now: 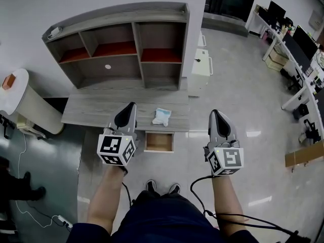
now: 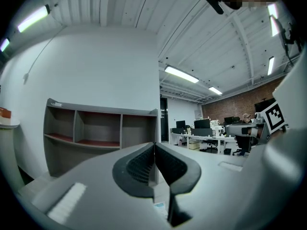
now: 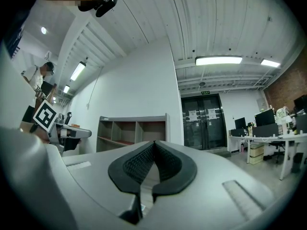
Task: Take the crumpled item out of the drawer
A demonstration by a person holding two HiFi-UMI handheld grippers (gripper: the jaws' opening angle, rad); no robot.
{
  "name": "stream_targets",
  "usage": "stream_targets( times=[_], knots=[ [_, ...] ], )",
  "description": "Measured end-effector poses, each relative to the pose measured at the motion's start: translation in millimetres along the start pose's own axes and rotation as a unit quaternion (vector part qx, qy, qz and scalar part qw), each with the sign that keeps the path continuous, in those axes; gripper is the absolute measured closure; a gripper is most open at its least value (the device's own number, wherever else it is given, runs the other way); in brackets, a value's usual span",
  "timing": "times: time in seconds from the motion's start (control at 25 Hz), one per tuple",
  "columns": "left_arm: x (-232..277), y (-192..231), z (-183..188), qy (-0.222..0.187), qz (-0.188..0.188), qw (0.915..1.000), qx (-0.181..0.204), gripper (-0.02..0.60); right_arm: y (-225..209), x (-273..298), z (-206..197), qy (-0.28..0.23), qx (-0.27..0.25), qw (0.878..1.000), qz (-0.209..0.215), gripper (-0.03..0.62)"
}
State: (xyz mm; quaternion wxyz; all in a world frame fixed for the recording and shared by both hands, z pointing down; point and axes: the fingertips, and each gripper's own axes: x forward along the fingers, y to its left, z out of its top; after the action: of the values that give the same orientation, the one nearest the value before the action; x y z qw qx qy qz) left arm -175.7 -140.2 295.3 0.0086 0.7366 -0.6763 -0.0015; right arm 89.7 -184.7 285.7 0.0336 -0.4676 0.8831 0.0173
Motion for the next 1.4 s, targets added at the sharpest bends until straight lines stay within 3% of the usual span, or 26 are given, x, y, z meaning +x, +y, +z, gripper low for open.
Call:
stream_targets(
  times=[1.4],
  knots=[
    [5.1, 4.8, -6.1, 0.01, -0.005, 0.9999, 0.003, 0.574, 2.5, 3.5, -1.5, 0.0, 0.005, 1.0, 0.0, 0.589]
  ],
)
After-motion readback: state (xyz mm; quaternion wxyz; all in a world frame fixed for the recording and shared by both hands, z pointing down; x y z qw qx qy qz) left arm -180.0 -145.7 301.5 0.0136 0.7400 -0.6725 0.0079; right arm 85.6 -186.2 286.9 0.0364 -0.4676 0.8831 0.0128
